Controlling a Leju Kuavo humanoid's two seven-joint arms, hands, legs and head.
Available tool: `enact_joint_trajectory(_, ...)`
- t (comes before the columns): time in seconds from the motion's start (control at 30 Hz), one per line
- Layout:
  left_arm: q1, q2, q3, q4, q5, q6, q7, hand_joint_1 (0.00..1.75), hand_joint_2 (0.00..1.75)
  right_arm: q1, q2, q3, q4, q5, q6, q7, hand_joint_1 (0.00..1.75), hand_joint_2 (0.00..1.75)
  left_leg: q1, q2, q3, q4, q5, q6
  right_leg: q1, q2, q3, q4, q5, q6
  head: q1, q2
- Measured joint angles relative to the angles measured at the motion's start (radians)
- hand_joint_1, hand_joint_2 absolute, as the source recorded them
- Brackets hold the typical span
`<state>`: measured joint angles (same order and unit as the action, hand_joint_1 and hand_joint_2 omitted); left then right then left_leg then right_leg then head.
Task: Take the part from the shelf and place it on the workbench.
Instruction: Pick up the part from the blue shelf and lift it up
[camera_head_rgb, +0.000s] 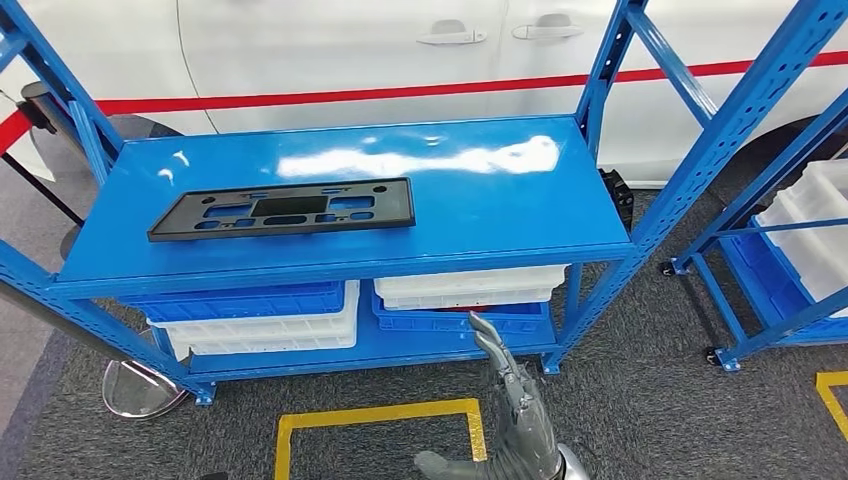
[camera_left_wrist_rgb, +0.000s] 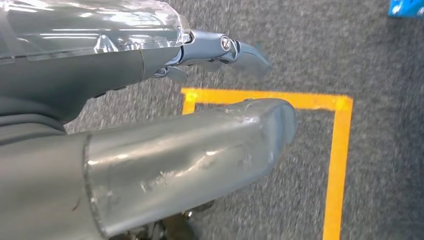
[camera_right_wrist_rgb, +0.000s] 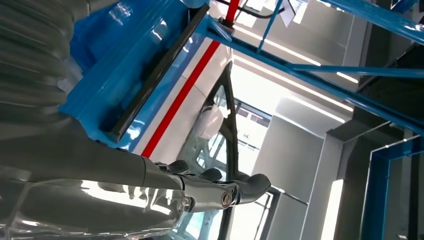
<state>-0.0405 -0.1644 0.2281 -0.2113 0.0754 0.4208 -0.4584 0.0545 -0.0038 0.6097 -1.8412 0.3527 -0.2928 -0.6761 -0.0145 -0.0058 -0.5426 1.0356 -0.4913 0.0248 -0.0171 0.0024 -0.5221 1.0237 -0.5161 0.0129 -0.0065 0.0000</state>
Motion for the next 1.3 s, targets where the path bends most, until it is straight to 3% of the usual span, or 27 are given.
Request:
enact_joint_trajectory(0.07,0.000,-0.009,0.000,0.000,0.002,-0.001,0.002,0.00,0.00,-0.007,-0.008,0.021,0.006,-0.010,0.018,0.031,0.00,1.75,-0.001,0.000,-0.001,0.000,0.000,0.001,-0.002,0.000,0.000,-0.001,0.001,0.002,0.000,0.000)
enact_joint_trajectory(0.13,0.000,-0.012,0.000,0.000,0.002,-0.035,0.010,0.00,0.00,-0.017,-0.013,0.051,0.028,-0.043,0.063,0.073,0.00,0.87,-0.003,0.000,-0.003,0.001,0.001,0.003,-0.005,0.000,-0.001,-0.002,0.002,0.004,0.000,0.000)
enact_joint_trajectory(0.2,-0.001,-0.004,0.000,0.000,0.000,-0.088,0.022,0.00,0.00,-0.031,-0.014,0.079,0.064,-0.068,0.092,0.108,0.00,0.87,-0.004,0.000,-0.006,0.002,0.002,0.007,-0.005,0.000,-0.002,-0.004,0.005,0.007,0.000,0.000)
enact_joint_trajectory(0.27,-0.001,0.006,0.000,0.000,-0.001,-0.124,0.031,0.00,0.00,-0.048,-0.009,0.096,0.111,-0.017,0.043,0.139,0.00,1.75,0.000,0.001,-0.005,-0.006,0.008,0.014,-0.004,-0.001,-0.002,-0.005,0.006,0.012,0.000,0.000)
enact_joint_trajectory(0.3,-0.001,0.009,0.000,0.000,-0.002,-0.133,0.033,0.00,0.00,-0.057,-0.004,0.101,0.137,0.042,-0.011,0.154,0.00,1.75,0.004,0.001,-0.002,-0.015,0.013,0.020,-0.002,-0.002,-0.004,0.000,0.001,0.014,0.001,0.000)
enact_joint_trajectory(0.37,-0.002,0.012,0.000,0.000,-0.009,-0.141,0.037,0.00,0.00,-0.080,0.015,0.111,0.193,0.244,-0.166,0.197,0.00,1.75,0.010,0.004,0.002,-0.029,0.023,0.029,0.001,-0.002,-0.038,0.070,-0.042,0.014,0.004,0.000)
enact_joint_trajectory(0.43,-0.003,0.014,-0.003,0.000,-0.028,-0.148,0.043,0.00,0.00,-0.100,0.044,0.111,0.250,0.560,-0.307,0.264,0.00,1.75,0.009,0.005,-0.001,-0.031,0.025,0.031,0.001,-0.001,-0.108,0.203,-0.100,0.013,0.007,0.000)
enact_joint_trajectory(0.47,-0.003,0.014,-0.006,0.000,-0.041,-0.152,0.047,0.00,0.00,-0.108,0.060,0.106,0.271,0.742,-0.352,0.305,0.00,1.75,0.008,0.005,-0.002,-0.030,0.025,0.031,0.001,-0.002,-0.136,0.252,-0.110,0.012,0.007,0.000)
enact_joint_trajectory(0.5,-0.003,0.014,-0.011,0.000,-0.054,-0.152,0.051,0.00,0.00,-0.114,0.073,0.098,0.282,0.927,-0.377,0.356,0.00,1.75,0.008,0.004,-0.001,-0.029,0.024,0.030,0.002,-0.002,-0.149,0.268,-0.100,0.011,0.007,0.000)
enact_joint_trajectory(0.53,-0.003,0.012,-0.016,0.000,-0.066,-0.146,0.054,0.00,0.00,-0.123,0.081,0.094,0.288,1.082,-0.389,0.415,0.00,1.75,0.008,0.003,0.000,-0.027,0.023,0.028,0.002,-0.002,-0.144,0.245,-0.070,0.009,0.007,0.000)
enact_joint_trajectory(0.57,-0.004,0.009,-0.021,0.000,-0.075,-0.136,0.056,0.00,0.00,-0.135,0.082,0.097,0.293,1.180,-0.394,0.476,0.00,1.75,0.008,0.002,0.003,-0.026,0.021,0.026,0.002,-0.002,-0.121,0.186,-0.027,0.006,0.007,0.000)
enact_joint_trajectory(0.63,-0.005,-0.004,-0.029,0.001,-0.087,-0.106,0.056,0.00,0.00,-0.168,0.074,0.119,0.305,1.247,-0.398,0.612,0.00,1.75,0.006,-0.001,0.002,-0.021,0.016,0.018,0.006,-0.001,-0.070,0.059,0.034,-0.006,0.008,0.000)
enact_joint_trajectory(0.67,-0.007,-0.010,-0.031,0.001,-0.090,-0.095,0.056,0.00,0.00,-0.191,0.066,0.137,0.312,1.239,-0.398,0.677,0.00,1.75,0.006,-0.001,-0.001,-0.019,0.015,0.012,0.009,-0.001,-0.057,0.020,0.046,-0.011,0.008,0.000)
enact_joint_trajectory(0.77,-0.009,-0.021,-0.037,0.001,-0.100,-0.086,0.060,0.00,0.00,-0.275,0.039,0.221,0.340,1.226,-0.399,0.880,0.00,1.75,0.007,0.000,-0.009,-0.018,0.015,-0.006,0.011,0.003,-0.056,-0.002,0.050,-0.021,0.007,0.000)
enact_joint_trajectory(0.83,-0.010,-0.025,-0.040,0.001,-0.114,-0.091,0.064,0.00,0.00,-0.336,0.026,0.308,0.367,1.224,-0.399,1.020,0.00,1.75,0.008,0.000,-0.018,0.008,-0.003,-0.019,0.006,0.002,-0.051,-0.013,0.054,-0.028,0.005,0.000)
enact_joint_trajectory(0.93,-0.012,-0.026,-0.040,0.001,-0.133,-0.101,0.070,0.00,0.00,-0.422,0.022,0.452,0.413,1.223,-0.399,1.189,0.00,1.75,0.017,0.000,-0.098,0.174,-0.084,-0.038,0.002,-0.002,-0.049,-0.017,0.055,-0.035,-0.002,0.000)
enact_joint_trajectory(1.0,-0.011,-0.026,-0.040,0.001,-0.139,-0.104,0.074,0.00,0.00,-0.451,0.021,0.539,0.444,1.222,-0.399,1.252,0.00,1.75,0.026,0.000,-0.147,0.262,-0.104,-0.049,0.000,-0.005,-0.048,-0.016,0.053,-0.035,-0.003,0.000)
enact_joint_trajectory(1.03,-0.011,-0.025,-0.040,0.001,-0.141,-0.104,0.076,0.00,0.00,-0.456,0.020,0.576,0.458,1.222,-0.399,1.268,0.00,1.75,0.031,0.001,-0.149,0.258,-0.086,-0.055,-0.001,-0.005,-0.048,-0.015,0.052,-0.033,-0.003,0.000)
enact_joint_trajectory(1.07,-0.010,-0.025,-0.040,0.002,-0.141,-0.105,0.077,0.00,0.00,-0.459,0.020,0.608,0.470,1.222,-0.399,1.270,0.00,1.75,0.036,0.001,-0.133,0.216,-0.053,-0.060,-0.005,-0.005,-0.047,-0.013,0.049,-0.029,-0.004,0.000)
enact_joint_trajectory(1.13,-0.010,-0.025,-0.039,0.002,-0.141,-0.105,0.076,0.00,0.00,-0.454,0.022,0.633,0.484,1.221,-0.400,1.207,0.00,1.75,0.043,0.001,-0.077,0.086,0.012,-0.070,-0.010,-0.003,-0.046,-0.003,0.040,-0.016,-0.007,0.000)
enact_joint_trajectory(1.2,-0.011,-0.026,-0.038,0.005,-0.140,-0.104,0.072,0.00,0.00,-0.435,0.029,0.614,0.491,1.221,-0.400,1.083,0.00,1.75,0.042,-0.001,-0.047,0.015,0.029,-0.061,-0.008,-0.002,-0.051,0.007,0.035,-0.002,-0.012,0.000)
enact_joint_trajectory(1.3,-0.009,-0.028,-0.033,0.006,-0.139,-0.098,0.066,0.00,0.00,-0.405,0.036,0.557,0.494,1.219,-0.401,0.960,0.00,1.75,0.037,-0.002,-0.047,0.011,0.024,-0.027,-0.008,-0.001,-0.052,0.006,0.035,0.011,-0.007,0.000)
